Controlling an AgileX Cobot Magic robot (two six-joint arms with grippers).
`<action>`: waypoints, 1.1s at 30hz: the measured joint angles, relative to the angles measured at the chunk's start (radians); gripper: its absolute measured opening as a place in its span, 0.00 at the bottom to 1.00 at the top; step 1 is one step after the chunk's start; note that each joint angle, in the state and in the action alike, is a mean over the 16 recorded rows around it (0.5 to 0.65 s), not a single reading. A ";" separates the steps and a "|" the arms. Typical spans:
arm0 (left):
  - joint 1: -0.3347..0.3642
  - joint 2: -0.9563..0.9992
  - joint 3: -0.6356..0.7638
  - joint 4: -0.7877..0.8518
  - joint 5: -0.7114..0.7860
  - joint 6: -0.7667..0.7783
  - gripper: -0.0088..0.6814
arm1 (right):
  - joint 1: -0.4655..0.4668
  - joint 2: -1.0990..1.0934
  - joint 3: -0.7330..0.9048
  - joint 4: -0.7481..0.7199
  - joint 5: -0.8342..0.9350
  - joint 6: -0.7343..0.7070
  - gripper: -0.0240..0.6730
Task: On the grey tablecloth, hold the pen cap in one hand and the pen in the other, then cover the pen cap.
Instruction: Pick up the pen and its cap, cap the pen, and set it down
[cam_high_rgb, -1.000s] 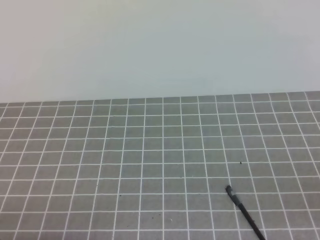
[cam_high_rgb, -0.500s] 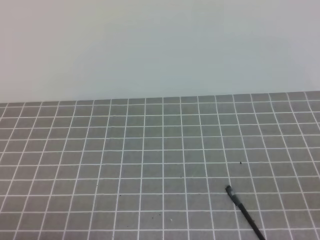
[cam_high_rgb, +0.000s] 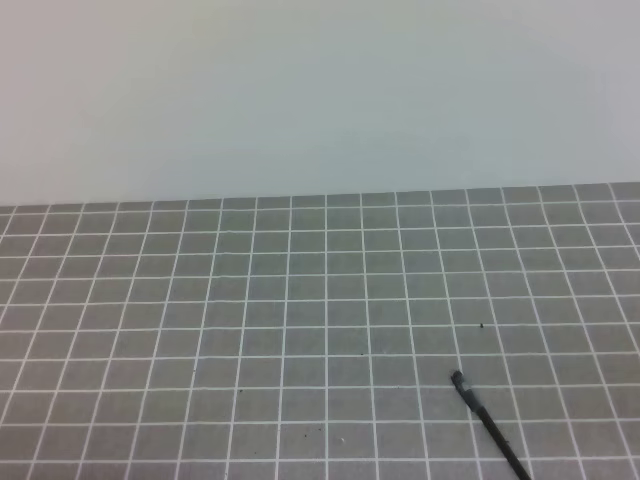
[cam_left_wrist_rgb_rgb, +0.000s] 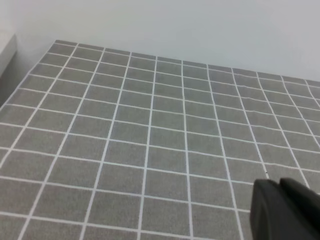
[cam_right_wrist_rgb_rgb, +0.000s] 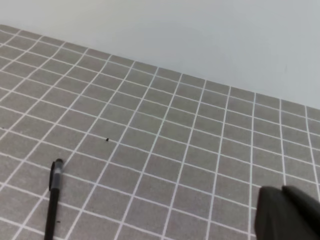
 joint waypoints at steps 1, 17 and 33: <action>0.000 0.000 0.000 0.000 0.000 0.000 0.01 | 0.000 0.000 0.000 0.000 0.000 0.000 0.05; 0.000 0.000 0.000 0.000 0.000 0.000 0.01 | 0.000 0.000 0.000 0.213 -0.005 -0.161 0.05; 0.000 0.000 0.000 0.000 0.000 0.000 0.01 | -0.203 -0.032 0.163 0.977 -0.392 -0.758 0.05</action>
